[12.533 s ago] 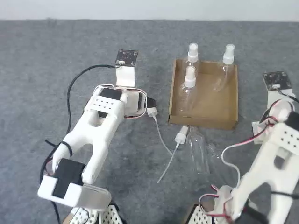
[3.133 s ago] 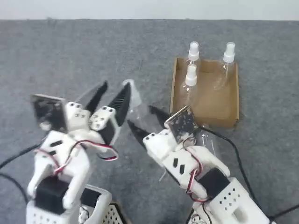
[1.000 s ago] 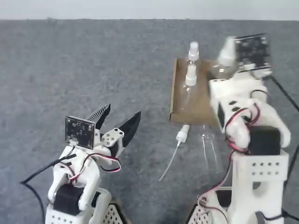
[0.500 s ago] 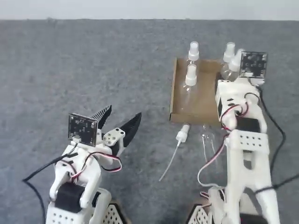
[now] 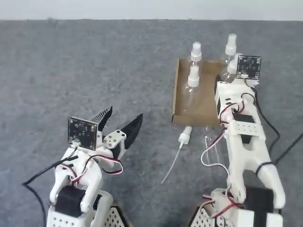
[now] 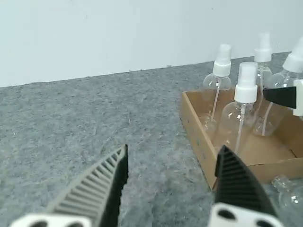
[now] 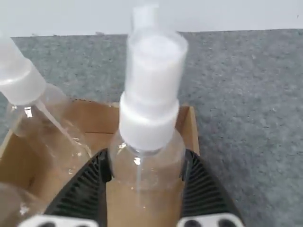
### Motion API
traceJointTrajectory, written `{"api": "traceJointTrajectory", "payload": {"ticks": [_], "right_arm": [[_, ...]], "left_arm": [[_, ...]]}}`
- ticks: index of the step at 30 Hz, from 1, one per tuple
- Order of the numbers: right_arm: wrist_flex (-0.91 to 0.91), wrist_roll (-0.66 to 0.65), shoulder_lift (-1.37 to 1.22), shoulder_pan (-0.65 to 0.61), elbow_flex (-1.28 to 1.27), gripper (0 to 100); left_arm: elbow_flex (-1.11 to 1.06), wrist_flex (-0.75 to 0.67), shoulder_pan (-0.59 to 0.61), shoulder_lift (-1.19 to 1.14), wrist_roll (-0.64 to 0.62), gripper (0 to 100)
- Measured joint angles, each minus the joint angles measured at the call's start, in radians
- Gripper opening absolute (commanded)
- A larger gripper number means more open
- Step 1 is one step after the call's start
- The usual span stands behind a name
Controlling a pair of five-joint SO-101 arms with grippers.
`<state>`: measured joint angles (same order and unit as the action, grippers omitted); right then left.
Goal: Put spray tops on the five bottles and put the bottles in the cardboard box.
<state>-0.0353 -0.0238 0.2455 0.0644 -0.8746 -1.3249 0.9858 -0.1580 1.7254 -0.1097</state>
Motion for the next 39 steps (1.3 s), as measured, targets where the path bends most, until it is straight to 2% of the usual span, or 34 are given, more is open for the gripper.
{"api": "traceJointTrajectory", "payload": {"ticks": [39], "right_arm": [[0.026, 0.005, -0.006, 0.002, -0.084, 0.7]], "left_arm": [[0.000, 0.000, 0.003, 0.000, 0.000, 28]]}}
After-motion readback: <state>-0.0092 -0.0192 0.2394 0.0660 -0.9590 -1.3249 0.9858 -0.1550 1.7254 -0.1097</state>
